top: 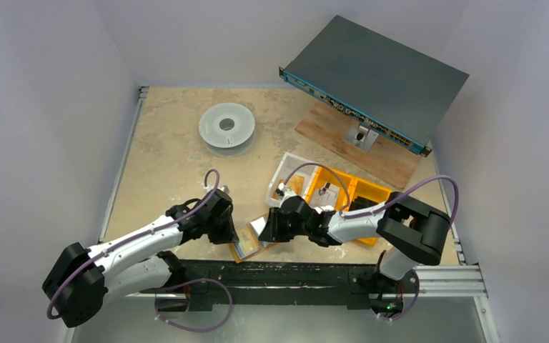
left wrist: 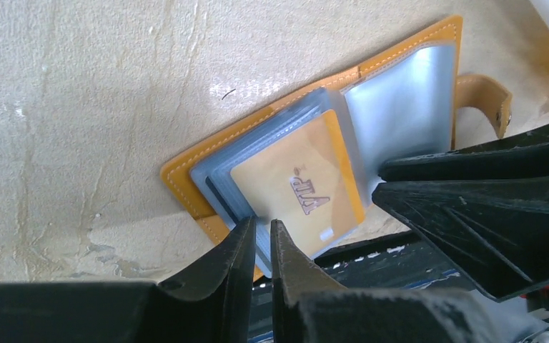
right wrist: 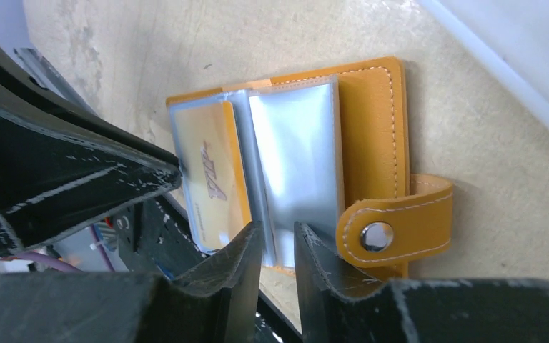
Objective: Take the credit cards out of the card holder
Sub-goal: Remove the credit card from the card holder.
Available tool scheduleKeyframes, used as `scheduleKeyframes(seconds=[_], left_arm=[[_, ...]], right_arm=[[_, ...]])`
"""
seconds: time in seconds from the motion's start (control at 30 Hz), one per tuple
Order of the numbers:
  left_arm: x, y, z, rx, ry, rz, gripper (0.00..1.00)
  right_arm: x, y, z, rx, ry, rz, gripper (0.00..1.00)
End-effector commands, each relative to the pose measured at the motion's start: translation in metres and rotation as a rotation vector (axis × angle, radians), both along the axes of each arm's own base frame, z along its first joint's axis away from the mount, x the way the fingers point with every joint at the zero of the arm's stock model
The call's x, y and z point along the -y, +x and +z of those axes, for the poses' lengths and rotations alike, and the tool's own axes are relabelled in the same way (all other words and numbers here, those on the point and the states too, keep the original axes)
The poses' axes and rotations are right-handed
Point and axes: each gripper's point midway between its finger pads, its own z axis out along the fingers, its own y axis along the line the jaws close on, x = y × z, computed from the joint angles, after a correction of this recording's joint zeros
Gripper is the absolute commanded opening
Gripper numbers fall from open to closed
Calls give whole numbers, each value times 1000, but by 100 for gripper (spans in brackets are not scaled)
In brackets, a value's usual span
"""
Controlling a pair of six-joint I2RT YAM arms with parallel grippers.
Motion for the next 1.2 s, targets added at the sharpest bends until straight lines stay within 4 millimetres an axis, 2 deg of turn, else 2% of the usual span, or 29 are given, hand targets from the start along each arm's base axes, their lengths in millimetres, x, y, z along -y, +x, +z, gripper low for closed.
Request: scheduleKeyframes(seconds=[0.0,0.5,0.83,1.0,1.17], left_arm=[[8,9,8,27,-13,-21,12],[12,11,-2,-2,9,-38,11],[16,25,-2,-17,4,-77,11],[11,24,-3,-34,8,-82,10],[5,18,-8,-46,15,-70,8]], right_arm=[[-16,-1,12,-5,103,46,24],[-26,-6,9,-52,141,64,23],[-42,-13,21,-144,268,81,21],[-36,-4,20,-174,305,26,18],[-29,-3,14,-208,331,-19,10]])
